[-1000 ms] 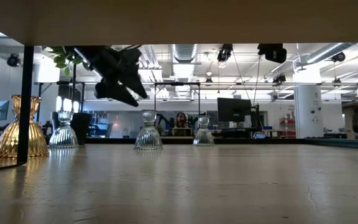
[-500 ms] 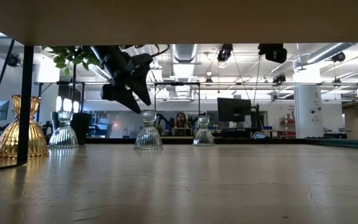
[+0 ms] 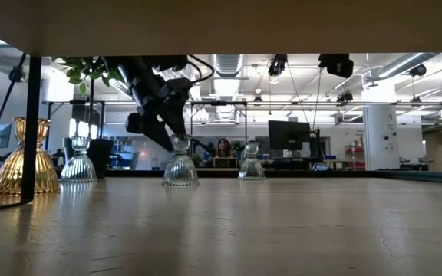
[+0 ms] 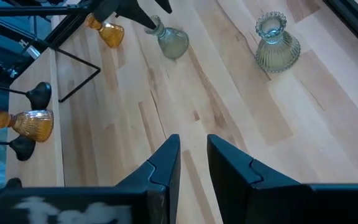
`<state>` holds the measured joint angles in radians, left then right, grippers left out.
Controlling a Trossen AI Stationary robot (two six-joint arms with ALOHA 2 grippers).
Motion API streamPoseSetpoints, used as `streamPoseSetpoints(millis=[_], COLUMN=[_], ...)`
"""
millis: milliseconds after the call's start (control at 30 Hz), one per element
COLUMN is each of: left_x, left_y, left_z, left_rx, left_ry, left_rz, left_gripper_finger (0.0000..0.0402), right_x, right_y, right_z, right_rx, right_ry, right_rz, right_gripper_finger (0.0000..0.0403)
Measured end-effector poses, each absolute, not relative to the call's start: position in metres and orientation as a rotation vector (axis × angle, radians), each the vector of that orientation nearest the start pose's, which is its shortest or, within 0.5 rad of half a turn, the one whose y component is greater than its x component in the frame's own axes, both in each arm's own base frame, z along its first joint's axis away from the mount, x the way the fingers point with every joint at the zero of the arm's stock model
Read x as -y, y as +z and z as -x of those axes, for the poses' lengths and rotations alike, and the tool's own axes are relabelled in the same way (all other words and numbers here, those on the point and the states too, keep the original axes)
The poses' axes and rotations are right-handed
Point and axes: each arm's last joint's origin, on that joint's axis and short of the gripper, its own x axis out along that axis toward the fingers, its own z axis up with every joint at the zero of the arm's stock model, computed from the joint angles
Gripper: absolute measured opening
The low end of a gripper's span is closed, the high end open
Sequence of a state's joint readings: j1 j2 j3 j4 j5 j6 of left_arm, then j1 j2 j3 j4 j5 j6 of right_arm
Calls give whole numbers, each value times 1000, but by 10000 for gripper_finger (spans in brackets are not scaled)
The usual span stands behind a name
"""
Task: Pick & Place candle stick holders
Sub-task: Put the bottom right transparent glass candle holder on the shelf
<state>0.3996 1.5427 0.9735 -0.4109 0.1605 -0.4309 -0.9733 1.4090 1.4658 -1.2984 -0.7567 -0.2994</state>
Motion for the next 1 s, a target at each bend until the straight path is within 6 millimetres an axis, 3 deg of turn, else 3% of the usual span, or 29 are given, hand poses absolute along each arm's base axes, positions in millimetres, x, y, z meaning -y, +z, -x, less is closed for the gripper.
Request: streamPoseSetpoints(millis=[233,567,767,1000], left_x=[-116,-120,-123,-128], left_y=[198,205,215,241], left_z=[-288,-295,-302,-314], left_rx=[-905,-831,-777,-661], left_ry=[412,426,430,428], left_rz=[680,659,658,700], left_gripper_finger=[209,32,32,32], right_x=[193,193,194,194], right_y=[354,354,354,354], right_z=[-156,-156,-156,-156], right_rx=[-809,-808,-805,-800], right_ry=[-60,-57,-44,-23], right_rz=[-655,-645,-613,-559], right_gripper_finger=[63,61,57,60])
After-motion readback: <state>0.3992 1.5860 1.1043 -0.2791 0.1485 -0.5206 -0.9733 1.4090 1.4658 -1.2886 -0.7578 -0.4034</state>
